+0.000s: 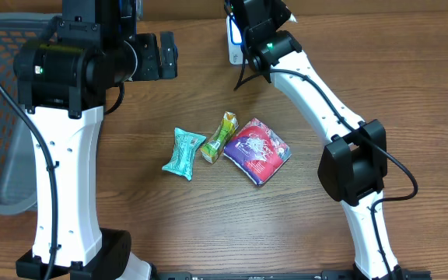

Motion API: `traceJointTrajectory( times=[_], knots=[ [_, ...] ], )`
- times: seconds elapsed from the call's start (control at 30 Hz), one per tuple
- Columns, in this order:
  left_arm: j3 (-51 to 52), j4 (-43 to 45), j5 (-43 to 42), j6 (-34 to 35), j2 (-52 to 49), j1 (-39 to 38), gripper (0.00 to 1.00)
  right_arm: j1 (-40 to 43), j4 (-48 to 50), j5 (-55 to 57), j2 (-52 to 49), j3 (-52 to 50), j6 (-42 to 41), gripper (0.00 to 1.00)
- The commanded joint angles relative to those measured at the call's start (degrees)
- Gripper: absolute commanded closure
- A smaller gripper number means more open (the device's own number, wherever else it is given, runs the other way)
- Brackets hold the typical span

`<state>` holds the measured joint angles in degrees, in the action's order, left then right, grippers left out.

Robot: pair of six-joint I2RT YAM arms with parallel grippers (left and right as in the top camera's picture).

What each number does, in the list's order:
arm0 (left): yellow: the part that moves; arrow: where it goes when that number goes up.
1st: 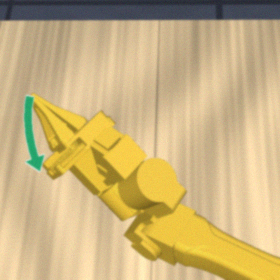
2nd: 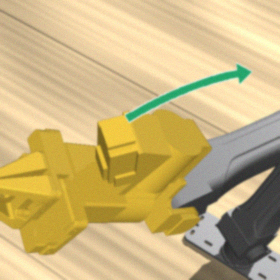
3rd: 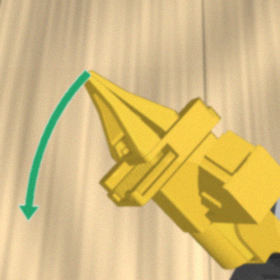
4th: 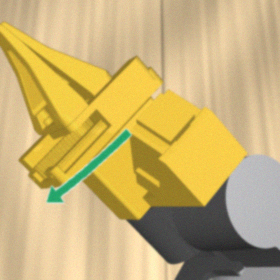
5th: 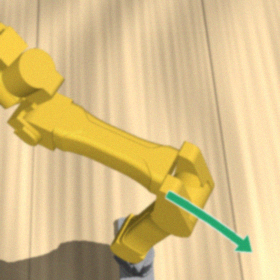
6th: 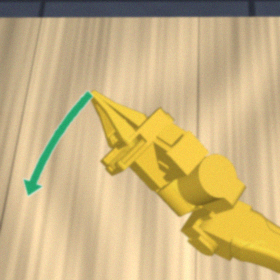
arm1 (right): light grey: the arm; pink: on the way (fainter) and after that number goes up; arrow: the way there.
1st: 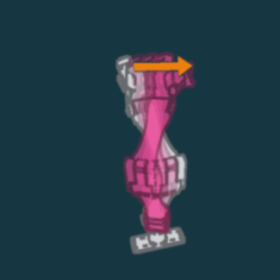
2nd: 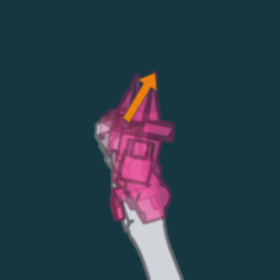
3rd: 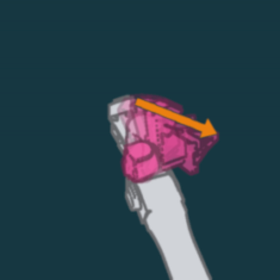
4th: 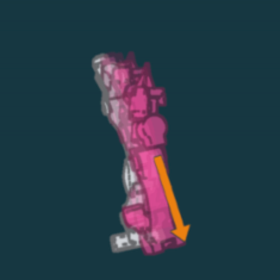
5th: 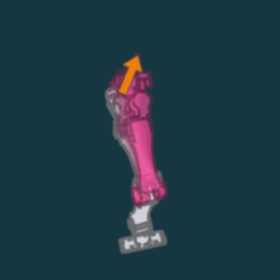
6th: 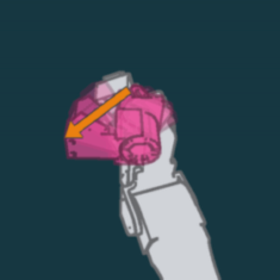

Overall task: Scan the item barcode
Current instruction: 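Hold the Pantene tube's barcode in front of the white scanner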

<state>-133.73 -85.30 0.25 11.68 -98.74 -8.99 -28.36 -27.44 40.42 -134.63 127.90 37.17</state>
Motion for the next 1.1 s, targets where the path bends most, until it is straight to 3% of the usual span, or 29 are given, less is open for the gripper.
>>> traceJointTrajectory(
  times=[0.0,0.3,0.73,0.93,1.07],
  knots=[
    [0.3,0.1,-0.2,0.3,-0.3,0.0,0.00,0.3,1.2,-0.7,-1.5,0.7,4.5,0.96],
    [0.3,0.1,-0.2,0.3,-0.4,0.0,0.01,0.8,1.9,-0.6,-6.9,0.6,12.4,0.96],
    [0.3,0.1,-0.2,0.3,-0.4,0.0,0.01,2.0,4.3,1.1,-9.5,0.6,12.4,0.96],
    [0.3,0.1,-0.2,0.3,-0.4,0.0,0.00,0.4,-0.4,-0.9,-8.0,0.6,12.1,0.96],
    [0.3,0.1,-0.2,0.3,-0.4,0.0,0.00,0.0,-6.2,-6.3,-2.6,0.6,5.3,0.96]
  ],
)
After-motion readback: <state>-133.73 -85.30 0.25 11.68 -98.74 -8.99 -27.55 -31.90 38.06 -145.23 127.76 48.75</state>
